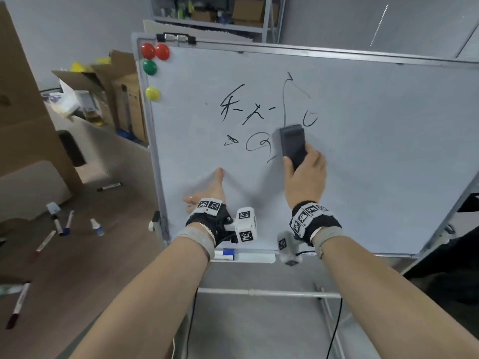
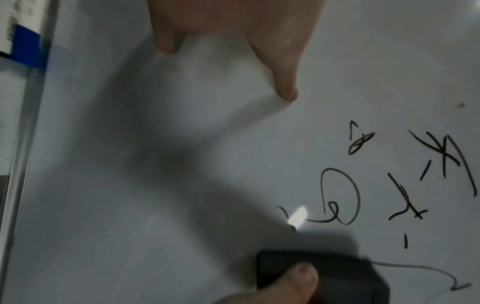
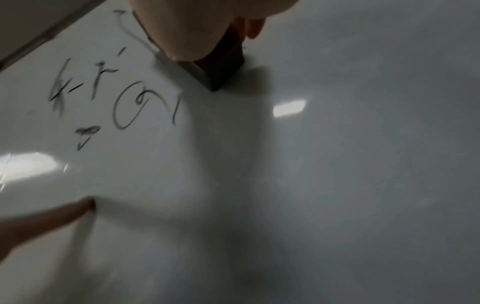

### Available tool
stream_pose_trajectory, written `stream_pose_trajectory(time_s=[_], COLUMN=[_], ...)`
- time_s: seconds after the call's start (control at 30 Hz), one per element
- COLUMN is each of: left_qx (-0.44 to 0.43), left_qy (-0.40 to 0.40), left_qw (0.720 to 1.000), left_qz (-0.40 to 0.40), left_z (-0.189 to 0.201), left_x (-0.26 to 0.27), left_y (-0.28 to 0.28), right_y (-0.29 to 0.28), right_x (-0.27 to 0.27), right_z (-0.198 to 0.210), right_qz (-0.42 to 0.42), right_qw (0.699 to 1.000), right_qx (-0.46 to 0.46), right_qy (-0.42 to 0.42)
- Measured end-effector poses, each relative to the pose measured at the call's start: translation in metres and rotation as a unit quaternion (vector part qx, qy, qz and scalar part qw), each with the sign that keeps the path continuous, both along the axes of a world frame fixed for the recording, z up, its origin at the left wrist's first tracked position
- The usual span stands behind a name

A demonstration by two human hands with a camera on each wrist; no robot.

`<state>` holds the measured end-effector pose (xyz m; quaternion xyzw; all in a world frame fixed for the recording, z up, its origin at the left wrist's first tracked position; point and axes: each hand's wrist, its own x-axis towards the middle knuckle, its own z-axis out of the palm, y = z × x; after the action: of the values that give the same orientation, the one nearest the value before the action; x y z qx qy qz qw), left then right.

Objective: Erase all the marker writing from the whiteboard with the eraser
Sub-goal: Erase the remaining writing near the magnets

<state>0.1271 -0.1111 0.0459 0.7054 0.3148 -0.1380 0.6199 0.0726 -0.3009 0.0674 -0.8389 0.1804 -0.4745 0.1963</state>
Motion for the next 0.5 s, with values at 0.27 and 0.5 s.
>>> stream_pose_trajectory(time_s=[0.27, 0.5], left_qx=[-0.043, 0.146], left_qy=[-0.008, -0.52], left_qw=[0.999, 0.838], left_qz=[0.022, 0.074], left_z=[0.022, 0.14], left_x=[-0.008, 0.008], left_y=[0.001, -0.011], right_y=[-0.033, -0.003], right_x=[-0.012, 0.008], right_z=[0.003, 0.048], right_qz=[-0.078, -0.038], right_qw=[0.994, 0.996], right_qx=[0.062, 0.012], right_qy=[-0.048, -0.084])
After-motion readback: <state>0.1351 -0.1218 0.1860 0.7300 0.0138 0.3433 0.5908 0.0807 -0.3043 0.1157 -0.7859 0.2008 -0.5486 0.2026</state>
